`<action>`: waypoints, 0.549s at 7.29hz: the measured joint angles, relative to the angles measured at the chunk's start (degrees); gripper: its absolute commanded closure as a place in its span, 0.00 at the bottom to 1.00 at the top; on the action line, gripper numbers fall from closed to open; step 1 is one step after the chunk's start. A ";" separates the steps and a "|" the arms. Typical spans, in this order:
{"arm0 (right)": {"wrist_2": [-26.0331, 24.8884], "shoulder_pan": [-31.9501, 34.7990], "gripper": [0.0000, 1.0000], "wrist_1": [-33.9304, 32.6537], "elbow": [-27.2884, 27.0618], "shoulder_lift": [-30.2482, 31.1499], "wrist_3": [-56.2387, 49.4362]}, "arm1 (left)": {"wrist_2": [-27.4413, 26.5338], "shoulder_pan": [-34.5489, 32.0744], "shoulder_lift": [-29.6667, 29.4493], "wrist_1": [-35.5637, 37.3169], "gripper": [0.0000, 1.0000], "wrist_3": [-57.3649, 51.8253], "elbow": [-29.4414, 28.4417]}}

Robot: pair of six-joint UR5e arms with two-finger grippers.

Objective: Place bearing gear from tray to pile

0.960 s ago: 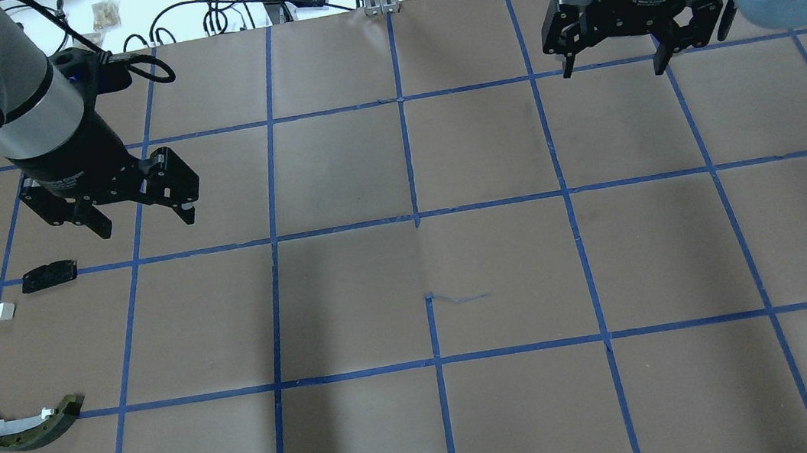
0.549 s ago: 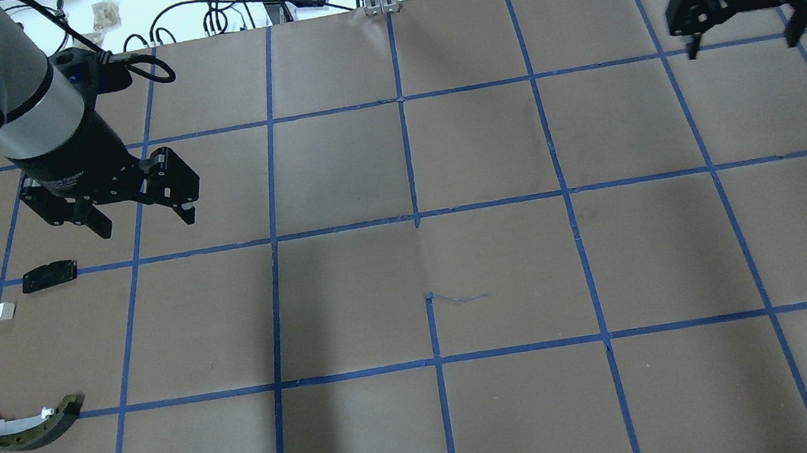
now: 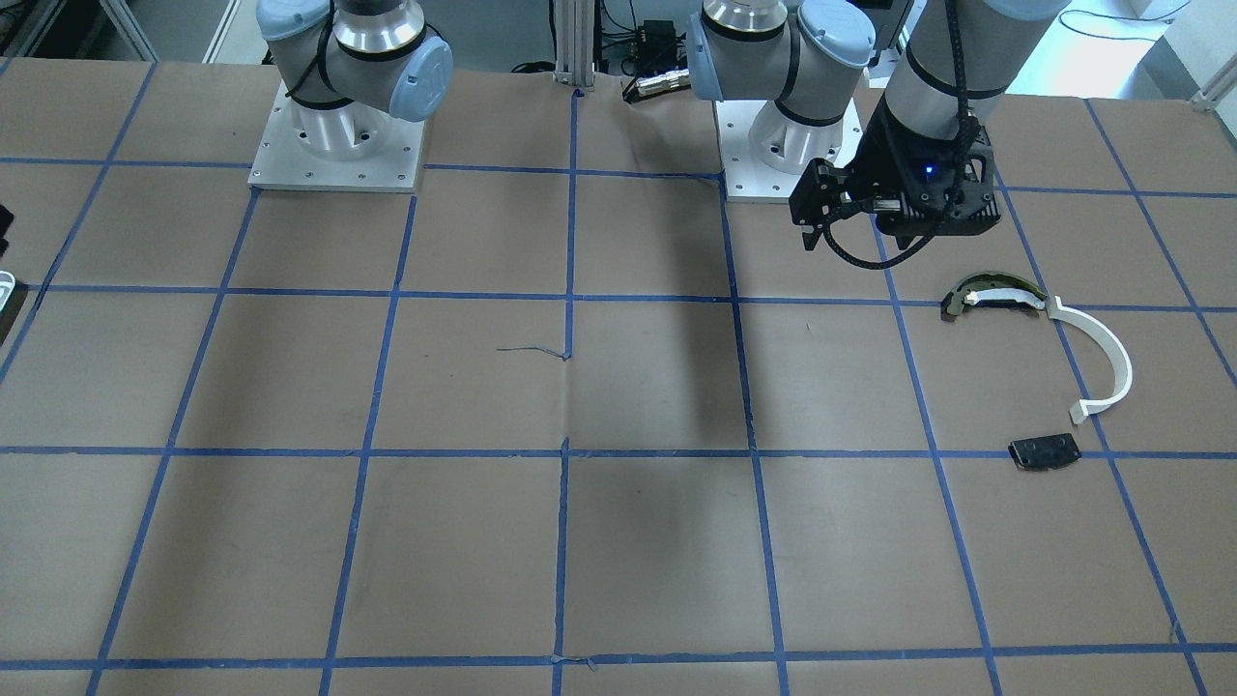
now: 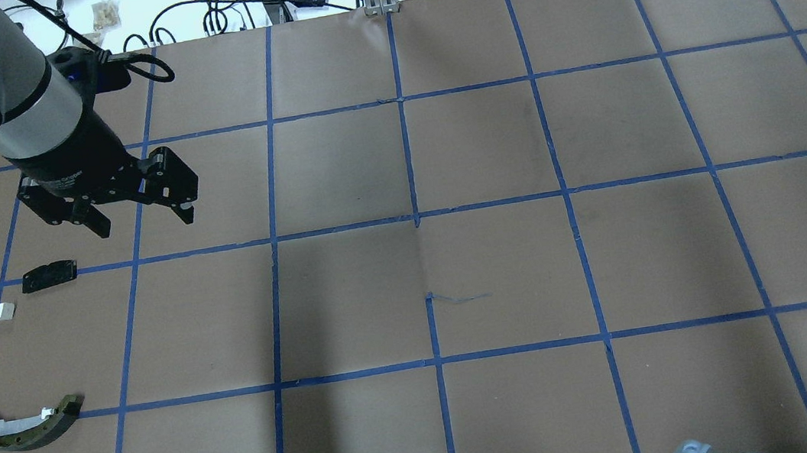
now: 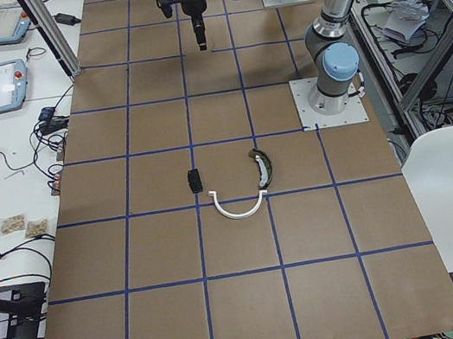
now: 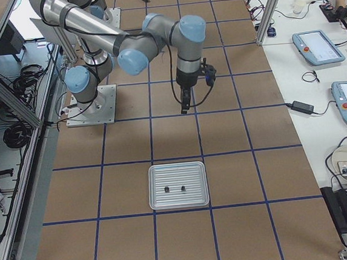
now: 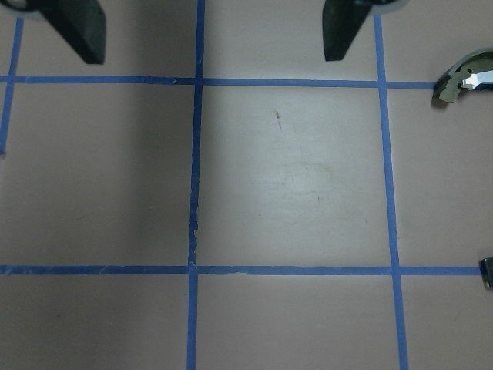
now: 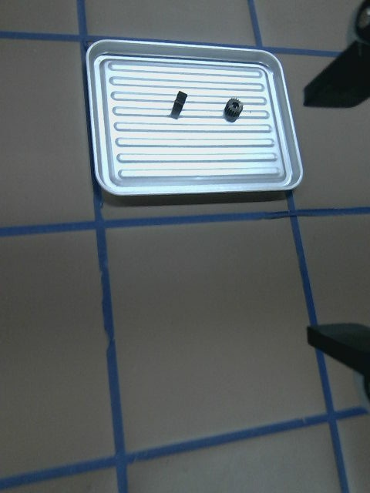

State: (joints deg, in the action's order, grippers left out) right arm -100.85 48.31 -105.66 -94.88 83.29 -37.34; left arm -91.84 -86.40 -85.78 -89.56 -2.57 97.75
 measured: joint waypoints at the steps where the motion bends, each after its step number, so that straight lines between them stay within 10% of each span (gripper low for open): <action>1: 3.53 -5.12 0.00 -5.26 -2.06 -2.62 -6.41 | 0.00 0.00 0.00 -0.02 0.00 -0.04 0.03; 4: 10.85 -16.70 0.00 -19.01 -5.30 -13.98 -27.54 | -0.08 0.00 -0.02 -0.10 0.00 0.01 0.07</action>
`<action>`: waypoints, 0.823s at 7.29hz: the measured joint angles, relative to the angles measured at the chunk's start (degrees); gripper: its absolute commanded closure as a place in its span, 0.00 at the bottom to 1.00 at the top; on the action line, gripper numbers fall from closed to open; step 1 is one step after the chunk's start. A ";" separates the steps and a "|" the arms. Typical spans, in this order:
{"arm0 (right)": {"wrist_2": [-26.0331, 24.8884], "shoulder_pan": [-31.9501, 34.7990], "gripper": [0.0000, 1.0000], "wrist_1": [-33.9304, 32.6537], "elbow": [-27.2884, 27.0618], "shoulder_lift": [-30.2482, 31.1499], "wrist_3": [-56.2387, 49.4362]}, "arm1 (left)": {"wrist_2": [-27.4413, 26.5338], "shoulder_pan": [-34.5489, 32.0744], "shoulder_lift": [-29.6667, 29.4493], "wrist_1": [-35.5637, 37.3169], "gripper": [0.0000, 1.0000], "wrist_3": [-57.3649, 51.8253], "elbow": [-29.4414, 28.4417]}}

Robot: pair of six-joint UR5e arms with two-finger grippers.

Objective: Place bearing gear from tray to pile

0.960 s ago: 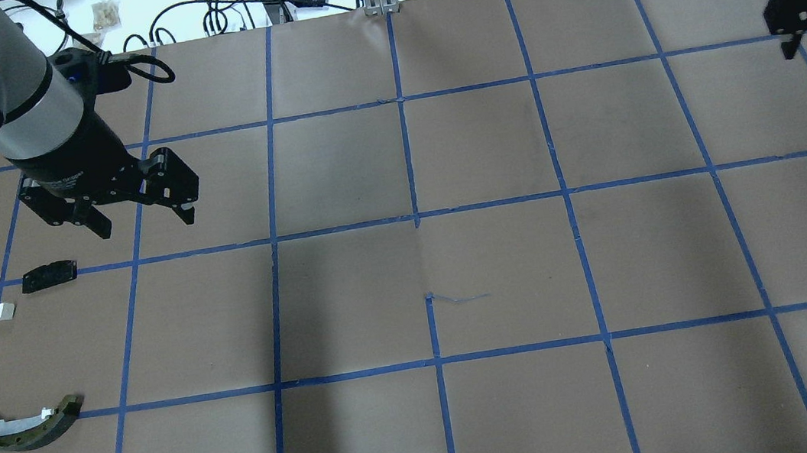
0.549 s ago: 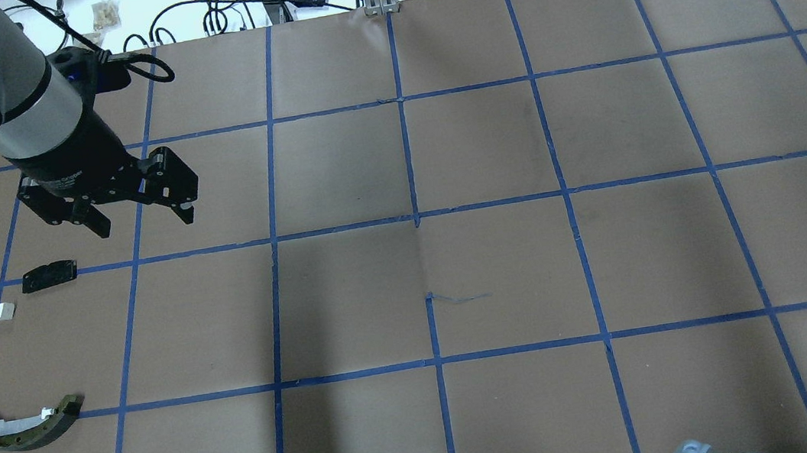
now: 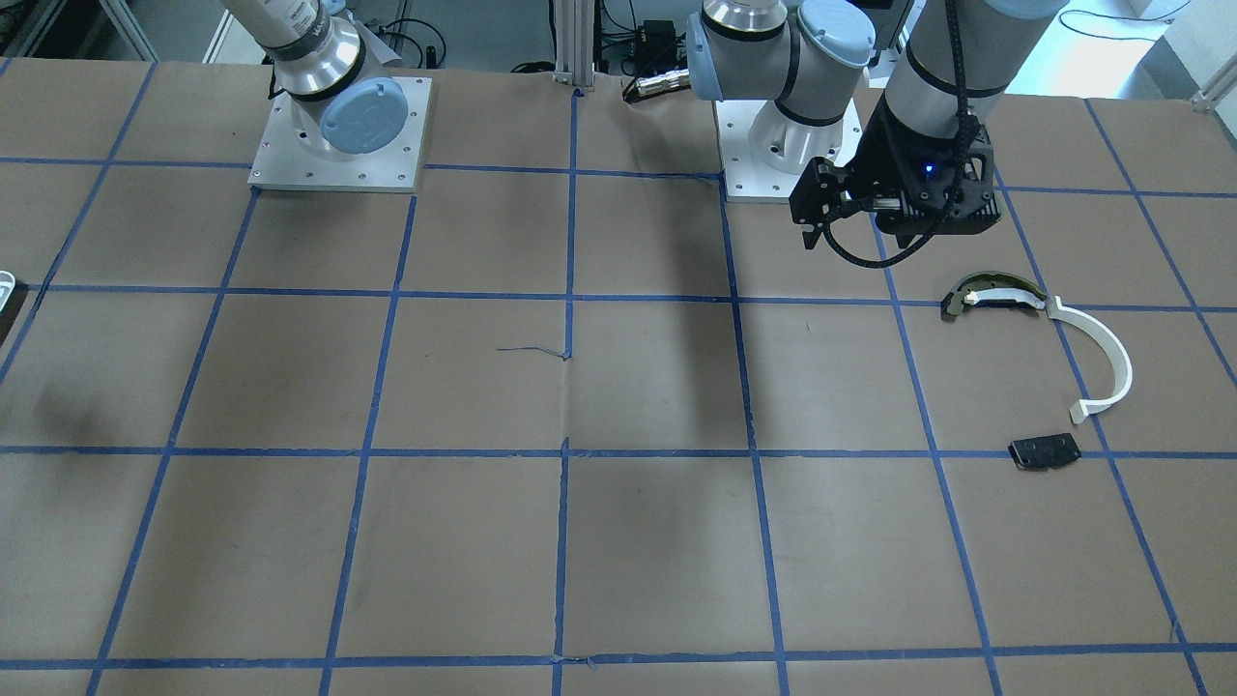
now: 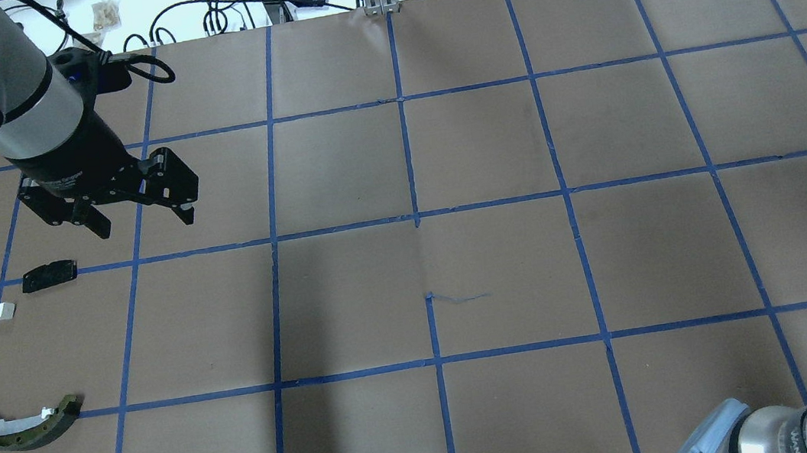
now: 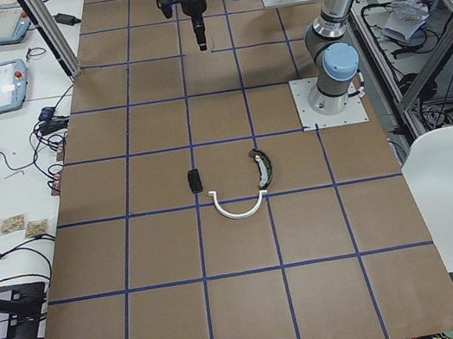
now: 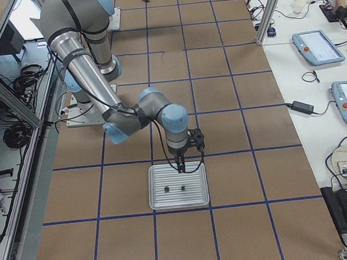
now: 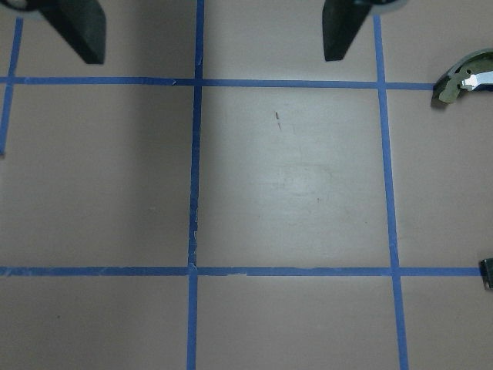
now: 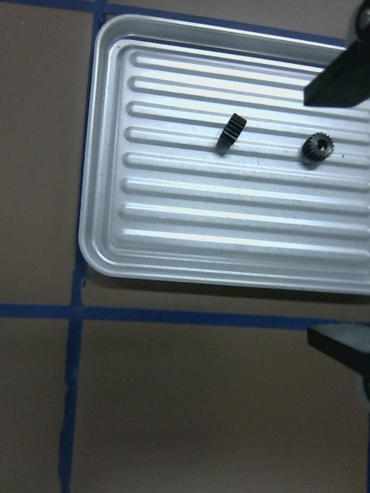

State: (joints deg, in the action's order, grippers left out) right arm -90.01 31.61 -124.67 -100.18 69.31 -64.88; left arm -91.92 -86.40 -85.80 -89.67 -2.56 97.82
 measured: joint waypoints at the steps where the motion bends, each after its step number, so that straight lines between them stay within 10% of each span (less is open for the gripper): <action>1: 0.33 -2.52 0.00 -3.59 -0.41 -3.66 -3.63 | -0.01 0.00 -0.01 0.01 0.00 0.01 0.00; 4: -0.10 -6.18 0.01 -6.54 -2.06 -7.42 -6.47 | -0.01 0.00 0.03 0.02 0.00 -0.02 0.00; 6: 0.17 -7.26 0.21 -7.20 -2.91 -7.64 -6.90 | -0.01 0.00 0.03 0.02 0.00 0.00 0.00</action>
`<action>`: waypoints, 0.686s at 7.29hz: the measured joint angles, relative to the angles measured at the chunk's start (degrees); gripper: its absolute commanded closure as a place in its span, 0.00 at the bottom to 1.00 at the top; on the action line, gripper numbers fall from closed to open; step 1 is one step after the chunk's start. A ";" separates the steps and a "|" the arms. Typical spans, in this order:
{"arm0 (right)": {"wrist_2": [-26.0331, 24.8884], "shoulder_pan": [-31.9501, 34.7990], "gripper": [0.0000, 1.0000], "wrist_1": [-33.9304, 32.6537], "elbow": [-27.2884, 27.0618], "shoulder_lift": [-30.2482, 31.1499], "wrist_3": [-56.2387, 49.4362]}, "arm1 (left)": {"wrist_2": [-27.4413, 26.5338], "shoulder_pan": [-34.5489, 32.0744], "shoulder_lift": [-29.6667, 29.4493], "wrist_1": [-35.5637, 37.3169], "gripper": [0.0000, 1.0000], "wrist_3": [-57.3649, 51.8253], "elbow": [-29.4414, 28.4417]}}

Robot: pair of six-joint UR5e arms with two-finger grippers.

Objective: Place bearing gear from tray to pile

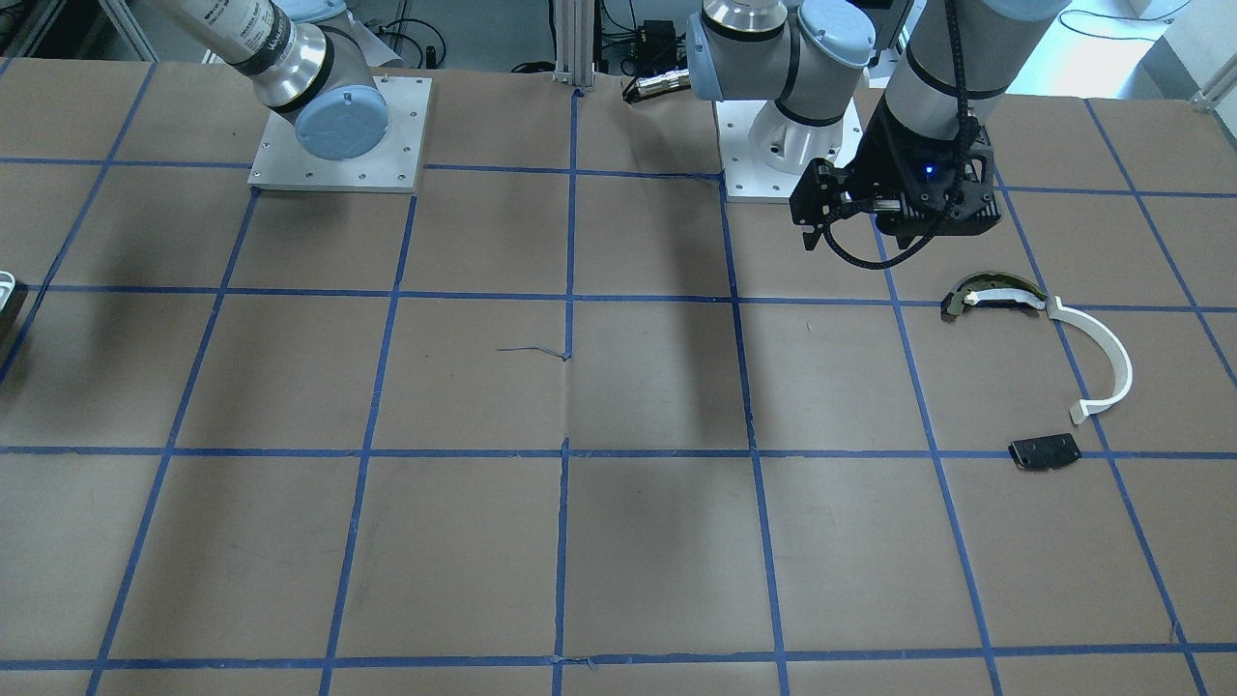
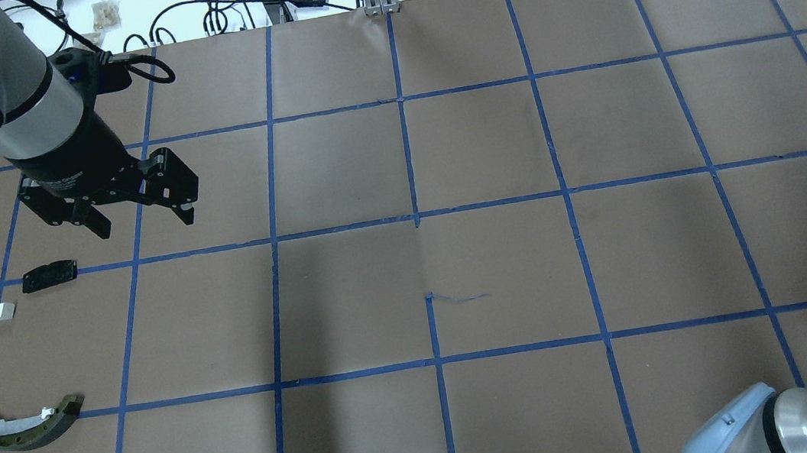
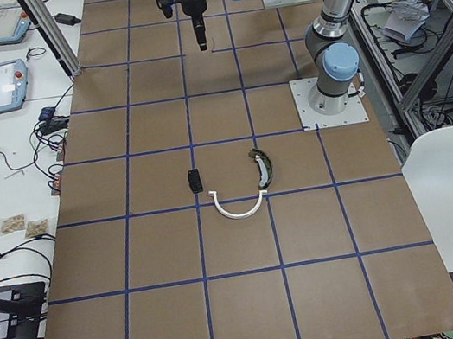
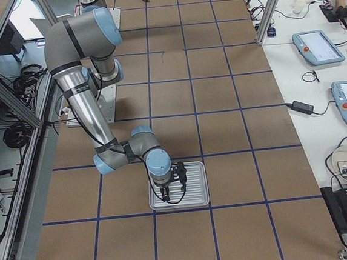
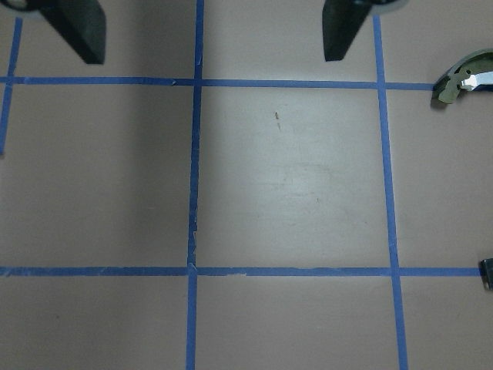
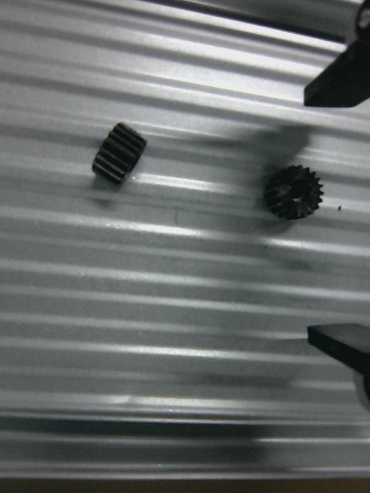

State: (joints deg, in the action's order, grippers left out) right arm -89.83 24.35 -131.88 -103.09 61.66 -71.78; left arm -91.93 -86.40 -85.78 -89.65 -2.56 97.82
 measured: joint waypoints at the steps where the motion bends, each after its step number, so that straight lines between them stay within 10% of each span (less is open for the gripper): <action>1: 0.09 -0.12 0.48 -0.26 0.01 -0.02 -0.34 | 0.02 0.00 0.00 0.02 0.00 0.01 0.00; 5: 0.15 -0.17 0.71 -0.78 0.31 -0.38 -3.46 | 0.09 0.14 -0.31 0.09 0.00 0.01 -0.17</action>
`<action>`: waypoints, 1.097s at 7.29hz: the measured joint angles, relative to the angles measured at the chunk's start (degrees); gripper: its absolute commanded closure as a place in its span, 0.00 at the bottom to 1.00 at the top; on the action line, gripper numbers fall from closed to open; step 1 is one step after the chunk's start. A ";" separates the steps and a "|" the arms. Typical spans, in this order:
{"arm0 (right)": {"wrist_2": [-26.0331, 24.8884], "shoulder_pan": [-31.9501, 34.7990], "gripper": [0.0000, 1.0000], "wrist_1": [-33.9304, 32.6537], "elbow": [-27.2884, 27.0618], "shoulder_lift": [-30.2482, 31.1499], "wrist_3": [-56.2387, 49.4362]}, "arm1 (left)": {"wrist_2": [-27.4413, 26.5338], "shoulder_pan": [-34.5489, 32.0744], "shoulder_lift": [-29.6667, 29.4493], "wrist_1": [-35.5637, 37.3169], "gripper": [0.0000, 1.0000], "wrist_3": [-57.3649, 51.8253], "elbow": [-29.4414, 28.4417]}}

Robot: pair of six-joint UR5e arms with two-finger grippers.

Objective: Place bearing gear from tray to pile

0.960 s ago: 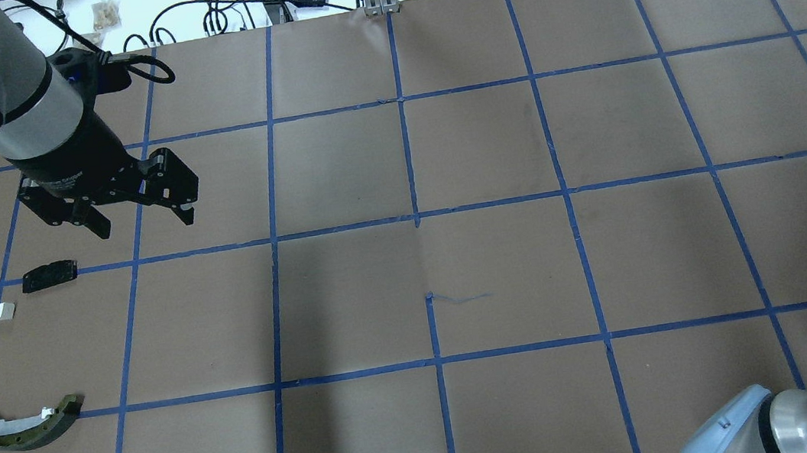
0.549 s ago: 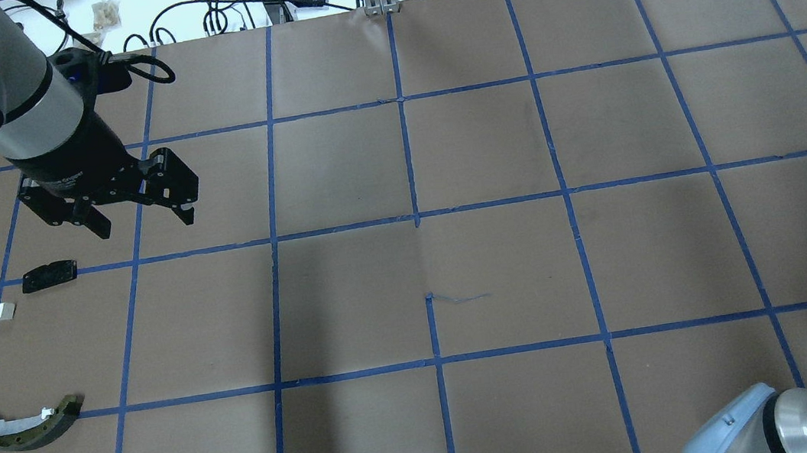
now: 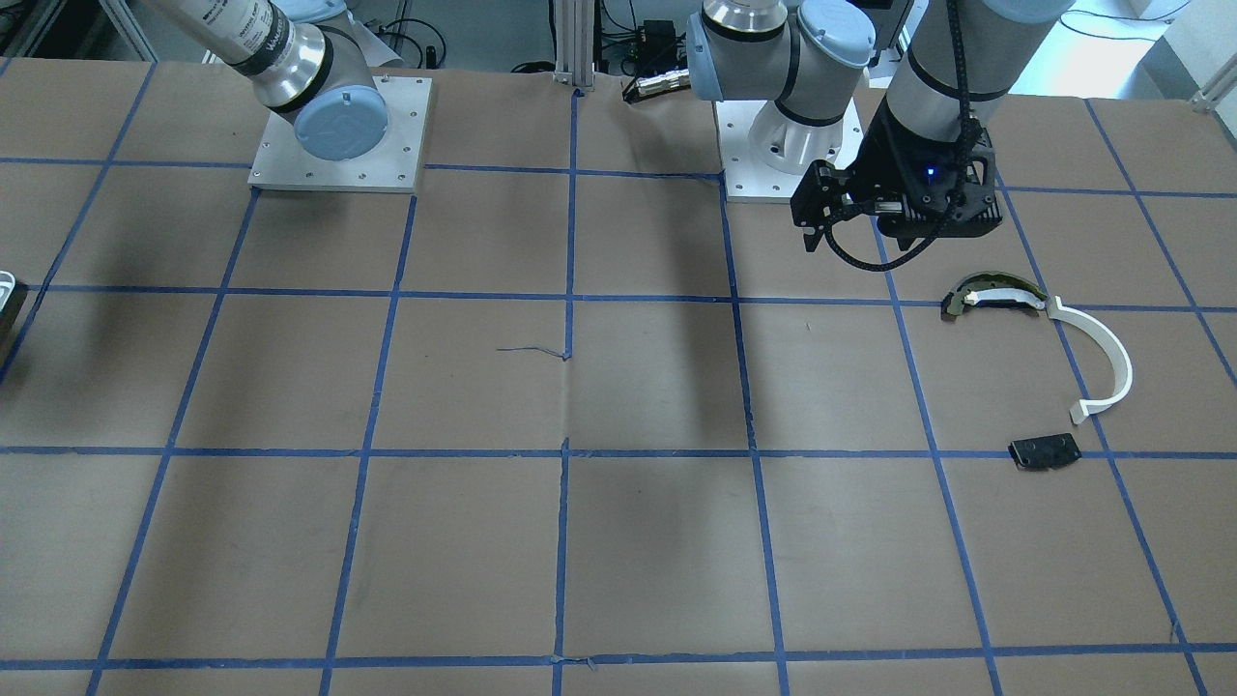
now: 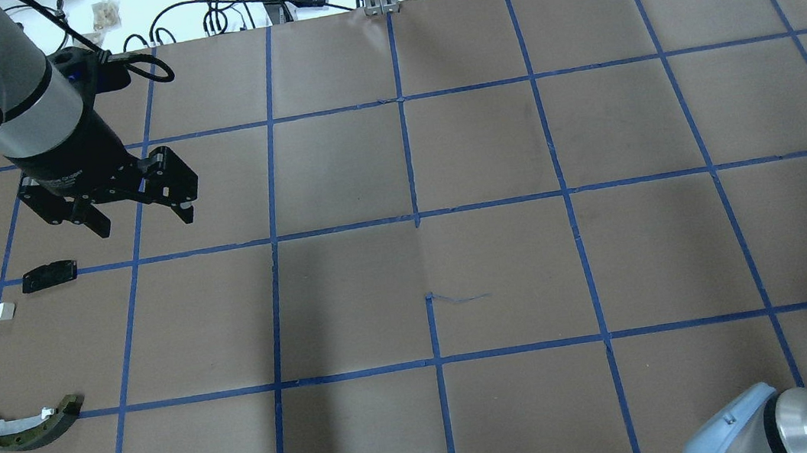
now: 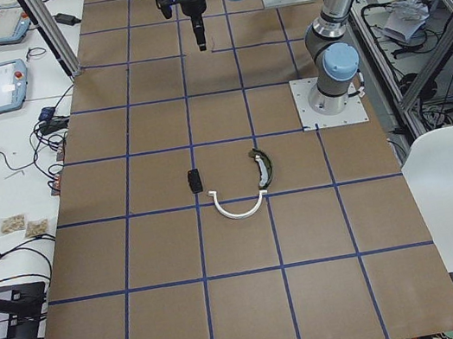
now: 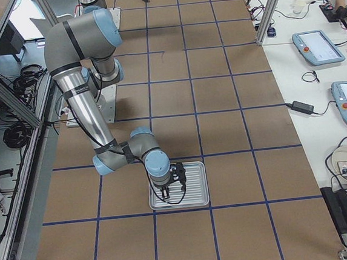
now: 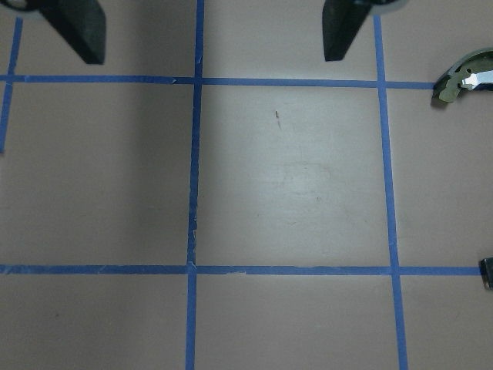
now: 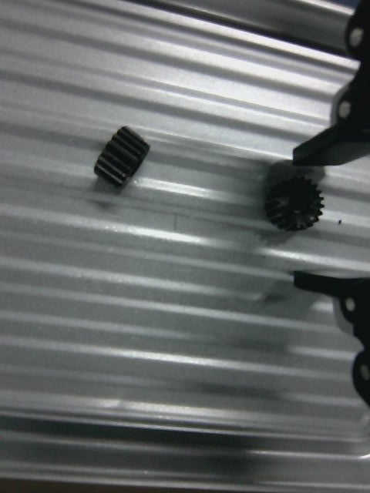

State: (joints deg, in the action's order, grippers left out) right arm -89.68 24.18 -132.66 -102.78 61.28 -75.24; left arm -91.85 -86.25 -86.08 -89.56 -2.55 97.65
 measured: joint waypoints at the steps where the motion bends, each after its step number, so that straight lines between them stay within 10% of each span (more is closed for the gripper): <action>1: 0.02 0.03 0.76 -0.37 0.02 -0.14 -0.12 | 0.00 0.01 -0.07 0.00 0.00 0.00 0.00; 8: 1.70 7.21 0.77 4.27 0.44 14.66 1.52 | 0.00 0.32 -0.31 0.15 0.00 -0.06 0.04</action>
State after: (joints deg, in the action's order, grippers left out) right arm -87.98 31.39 -128.39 -102.35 75.94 -73.72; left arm -91.85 -85.93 -86.39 -89.41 -2.61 97.69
